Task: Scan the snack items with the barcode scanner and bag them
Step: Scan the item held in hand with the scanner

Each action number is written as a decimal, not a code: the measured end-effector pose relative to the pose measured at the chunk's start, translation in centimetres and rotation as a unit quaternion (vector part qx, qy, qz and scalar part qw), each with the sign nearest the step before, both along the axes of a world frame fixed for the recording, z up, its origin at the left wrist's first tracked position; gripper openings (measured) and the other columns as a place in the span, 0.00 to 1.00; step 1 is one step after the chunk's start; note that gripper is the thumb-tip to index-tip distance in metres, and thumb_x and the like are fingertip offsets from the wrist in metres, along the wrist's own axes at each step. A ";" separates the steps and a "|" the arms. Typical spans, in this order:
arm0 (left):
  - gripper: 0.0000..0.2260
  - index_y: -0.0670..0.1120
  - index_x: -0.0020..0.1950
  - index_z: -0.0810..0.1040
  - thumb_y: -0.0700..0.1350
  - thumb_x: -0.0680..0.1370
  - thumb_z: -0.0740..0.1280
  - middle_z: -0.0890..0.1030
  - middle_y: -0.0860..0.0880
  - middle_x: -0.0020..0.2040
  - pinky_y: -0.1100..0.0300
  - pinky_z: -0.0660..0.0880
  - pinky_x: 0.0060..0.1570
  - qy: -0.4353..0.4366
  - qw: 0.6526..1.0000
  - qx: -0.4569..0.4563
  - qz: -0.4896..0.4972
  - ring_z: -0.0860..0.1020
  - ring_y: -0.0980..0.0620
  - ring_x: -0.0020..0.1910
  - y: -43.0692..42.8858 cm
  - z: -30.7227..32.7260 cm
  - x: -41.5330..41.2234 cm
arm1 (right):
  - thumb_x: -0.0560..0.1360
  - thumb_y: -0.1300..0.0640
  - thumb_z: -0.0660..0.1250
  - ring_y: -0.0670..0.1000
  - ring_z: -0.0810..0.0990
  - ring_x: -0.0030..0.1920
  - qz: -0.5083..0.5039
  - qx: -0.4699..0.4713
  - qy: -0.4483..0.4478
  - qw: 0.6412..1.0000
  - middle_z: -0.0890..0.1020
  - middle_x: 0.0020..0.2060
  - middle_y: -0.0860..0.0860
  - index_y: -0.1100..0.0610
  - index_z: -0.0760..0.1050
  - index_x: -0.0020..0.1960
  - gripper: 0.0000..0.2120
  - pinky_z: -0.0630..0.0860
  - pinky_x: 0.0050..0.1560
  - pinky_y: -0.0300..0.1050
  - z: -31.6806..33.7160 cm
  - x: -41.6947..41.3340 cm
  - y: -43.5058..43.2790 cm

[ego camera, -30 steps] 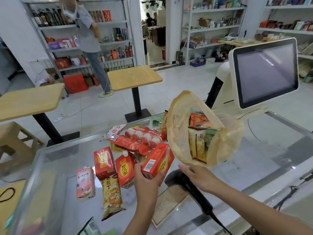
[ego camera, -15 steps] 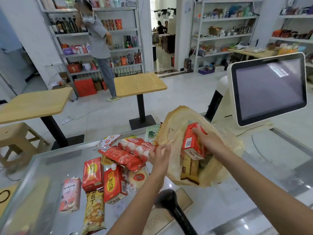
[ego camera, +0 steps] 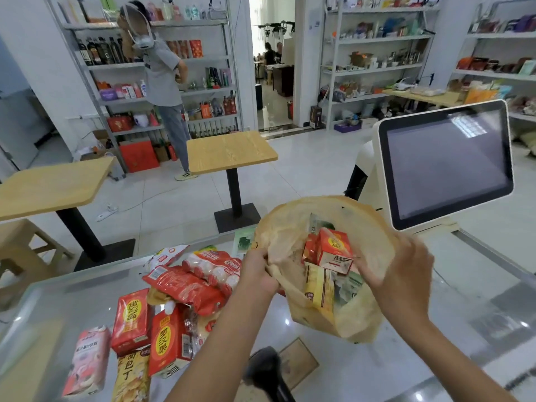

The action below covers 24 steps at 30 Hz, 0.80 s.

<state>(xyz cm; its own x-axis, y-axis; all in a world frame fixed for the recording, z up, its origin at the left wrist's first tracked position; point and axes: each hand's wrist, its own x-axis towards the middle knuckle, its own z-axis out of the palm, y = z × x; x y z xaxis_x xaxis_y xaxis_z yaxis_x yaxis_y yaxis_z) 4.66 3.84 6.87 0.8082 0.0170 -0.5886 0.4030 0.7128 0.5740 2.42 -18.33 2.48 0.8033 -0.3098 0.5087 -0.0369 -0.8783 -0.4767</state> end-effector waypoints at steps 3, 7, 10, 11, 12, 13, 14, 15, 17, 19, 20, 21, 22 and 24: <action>0.13 0.39 0.62 0.73 0.43 0.80 0.62 0.79 0.37 0.53 0.45 0.75 0.41 0.010 0.999 -0.041 -0.028 0.78 0.39 0.48 -1.1 1.5 0.6 | 0.71 0.51 0.70 0.61 0.77 0.47 -0.017 0.339 0.262 0.904 0.79 0.47 0.61 0.66 0.73 0.60 0.24 0.77 0.47 0.54 -0.9 -0.6 -1.5; 0.17 0.38 0.62 0.74 0.34 0.74 0.67 0.78 0.38 0.59 0.45 0.77 0.51 -0.053 0.997 -0.036 -0.043 0.79 0.40 0.51 -1.7 5.4 3.3 | 0.68 0.71 0.67 0.53 0.77 0.21 0.055 0.806 0.188 0.559 0.78 0.24 0.57 0.64 0.72 0.44 0.08 0.73 0.21 0.36 4.3 1.1 -4.8; 0.09 0.37 0.52 0.76 0.29 0.73 0.64 0.80 0.39 0.51 0.45 0.76 0.54 -0.100 0.995 -0.012 -0.026 0.79 0.43 0.45 -1.5 6.6 4.7 | 0.76 0.66 0.60 0.54 0.79 0.20 0.109 0.872 0.062 0.473 0.80 0.24 0.59 0.66 0.73 0.41 0.07 0.80 0.36 0.41 8.7 0.9 -6.0; 0.08 0.37 0.50 0.75 0.29 0.74 0.63 0.79 0.39 0.50 0.45 0.77 0.49 -0.088 0.996 0.014 -0.030 0.79 0.42 0.44 -1.3 5.8 4.5 | 0.78 0.66 0.57 0.54 0.79 0.19 0.121 0.873 0.059 0.468 0.79 0.23 0.59 0.66 0.74 0.40 0.11 0.79 0.30 0.43 8.9 0.5 -6.3; 0.07 0.37 0.49 0.74 0.29 0.74 0.63 0.78 0.38 0.51 0.44 0.77 0.47 -0.065 0.996 0.040 -0.041 0.78 0.41 0.46 -1.1 4.3 4.0 | 0.76 0.69 0.61 0.55 0.80 0.21 0.124 0.877 0.059 0.461 0.80 0.25 0.61 0.67 0.75 0.44 0.05 0.78 0.25 0.45 8.7 0.4 -6.6; 0.06 0.36 0.49 0.73 0.29 0.75 0.62 0.78 0.36 0.54 0.43 0.75 0.49 -0.039 0.997 0.050 -0.052 0.78 0.39 0.50 -1.1 2.6 3.3 | 0.69 0.70 0.68 0.59 0.83 0.27 0.124 0.876 0.073 0.461 0.82 0.31 0.63 0.67 0.75 0.51 0.11 0.78 0.23 0.50 8.1 0.1 -6.8; 0.06 0.37 0.49 0.72 0.29 0.75 0.62 0.77 0.35 0.55 0.40 0.73 0.51 -0.018 0.996 0.055 -0.067 0.76 0.36 0.53 -1.0 1.0 2.6 | 0.65 0.69 0.71 0.63 0.84 0.34 0.103 0.876 0.088 0.464 0.83 0.37 0.66 0.67 0.74 0.58 0.21 0.78 0.24 0.57 6.9 0.0 -7.1; 0.05 0.38 0.49 0.71 0.30 0.76 0.61 0.77 0.35 0.52 0.37 0.71 0.53 0.003 0.994 0.065 -0.083 0.76 0.35 0.54 -1.2 -0.3 1.9 | 0.69 0.64 0.70 0.66 0.83 0.41 0.087 0.883 0.088 0.453 0.83 0.43 0.67 0.66 0.72 0.62 0.22 0.78 0.29 0.63 6.0 -0.1 -7.3; 0.04 0.39 0.48 0.71 0.31 0.77 0.60 0.77 0.37 0.46 0.35 0.69 0.51 0.029 0.991 0.074 -0.104 0.76 0.36 0.47 -1.7 -2.1 1.0 | 0.80 0.55 0.59 0.67 0.78 0.52 0.055 0.891 0.094 0.440 0.79 0.55 0.68 0.65 0.67 0.70 0.22 0.74 0.48 0.67 4.9 -0.2 -7.6; 0.04 0.38 0.47 0.72 0.31 0.78 0.60 0.77 0.37 0.44 0.42 0.72 0.46 0.027 0.991 0.079 -0.107 0.76 0.39 0.42 -2.3 -3.2 0.5 | 0.82 0.55 0.54 0.66 0.75 0.53 0.038 0.885 0.077 0.457 0.76 0.57 0.66 0.63 0.65 0.72 0.21 0.70 0.55 0.63 4.2 -0.2 -7.4; 0.04 0.37 0.49 0.72 0.31 0.78 0.60 0.78 0.38 0.44 0.46 0.72 0.43 0.019 0.989 0.094 -0.108 0.76 0.40 0.41 -2.4 -3.5 0.5 | 0.82 0.56 0.53 0.65 0.75 0.52 0.044 0.882 0.069 0.464 0.77 0.55 0.65 0.62 0.67 0.70 0.20 0.69 0.57 0.63 4.1 -0.3 -7.3; 0.06 0.37 0.53 0.72 0.32 0.77 0.60 0.78 0.38 0.44 0.48 0.72 0.40 0.012 0.988 0.108 -0.111 0.77 0.40 0.41 -2.6 -3.6 0.5 | 0.82 0.56 0.53 0.64 0.76 0.51 0.049 0.878 0.055 0.473 0.77 0.53 0.64 0.62 0.70 0.66 0.17 0.70 0.59 0.62 4.2 -0.6 -6.8; 0.09 0.38 0.56 0.72 0.32 0.77 0.61 0.79 0.37 0.46 0.50 0.72 0.39 0.007 0.987 0.118 -0.113 0.77 0.40 0.41 -2.6 -3.8 0.6 | 0.82 0.56 0.54 0.62 0.77 0.50 0.059 0.872 0.040 0.484 0.78 0.52 0.62 0.61 0.72 0.60 0.14 0.72 0.60 0.60 4.3 -0.9 -6.4; 0.15 0.38 0.62 0.71 0.32 0.75 0.63 0.79 0.37 0.53 0.51 0.74 0.35 -0.008 0.987 0.116 -0.111 0.78 0.39 0.44 -2.3 -3.8 0.9 | 0.81 0.54 0.56 0.57 0.80 0.46 0.100 0.858 0.023 0.503 0.79 0.49 0.58 0.58 0.73 0.54 0.10 0.79 0.51 0.53 4.6 -1.6 -5.9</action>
